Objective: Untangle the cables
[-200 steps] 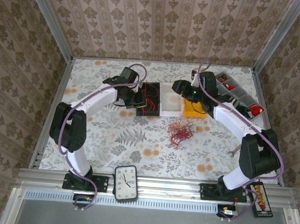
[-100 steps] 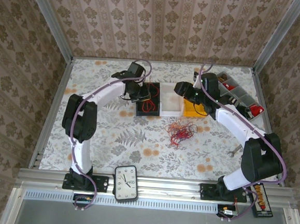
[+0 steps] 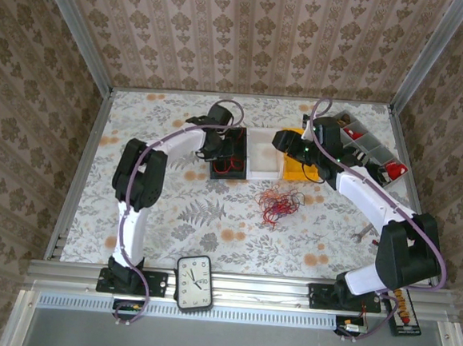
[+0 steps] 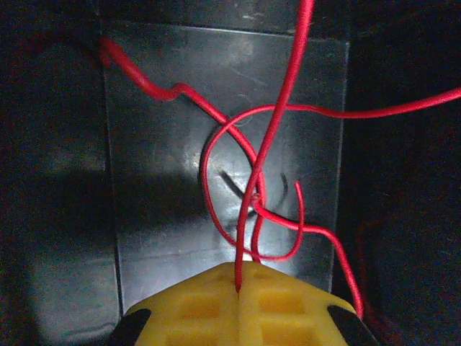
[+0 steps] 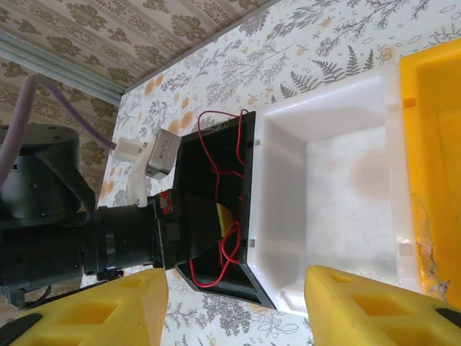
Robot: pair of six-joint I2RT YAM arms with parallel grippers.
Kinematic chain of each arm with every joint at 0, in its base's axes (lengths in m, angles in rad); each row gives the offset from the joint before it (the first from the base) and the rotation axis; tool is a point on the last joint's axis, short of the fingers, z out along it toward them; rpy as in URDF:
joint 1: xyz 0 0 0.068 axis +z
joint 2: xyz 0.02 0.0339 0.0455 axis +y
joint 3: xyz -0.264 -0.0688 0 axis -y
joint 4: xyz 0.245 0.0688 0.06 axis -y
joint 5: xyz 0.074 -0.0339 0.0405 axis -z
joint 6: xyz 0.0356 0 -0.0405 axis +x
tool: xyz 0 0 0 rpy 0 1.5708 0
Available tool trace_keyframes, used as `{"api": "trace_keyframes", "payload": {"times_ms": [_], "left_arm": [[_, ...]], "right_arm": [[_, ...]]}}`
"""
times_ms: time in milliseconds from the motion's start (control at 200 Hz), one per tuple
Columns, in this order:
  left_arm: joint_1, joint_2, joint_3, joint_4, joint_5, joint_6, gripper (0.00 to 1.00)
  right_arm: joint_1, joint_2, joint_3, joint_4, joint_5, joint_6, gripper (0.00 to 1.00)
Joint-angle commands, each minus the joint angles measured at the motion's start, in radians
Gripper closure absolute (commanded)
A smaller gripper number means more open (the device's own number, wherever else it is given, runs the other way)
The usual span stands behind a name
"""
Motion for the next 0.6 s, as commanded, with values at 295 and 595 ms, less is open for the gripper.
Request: {"api": "trace_keyframes", "payload": {"times_ms": [295,595], "left_arm": [[-0.021,0.061,0.113,-0.064,-0.079,0.054,0.84],[-0.027,-0.019,0.180,-0.094,-0.088,0.074,0.60]], "right_arm": [[-0.006,-0.040,-0.012,-0.020,0.026,-0.018,0.45],[-0.007,-0.038,-0.012,-0.002,0.005,-0.009,0.45]]}}
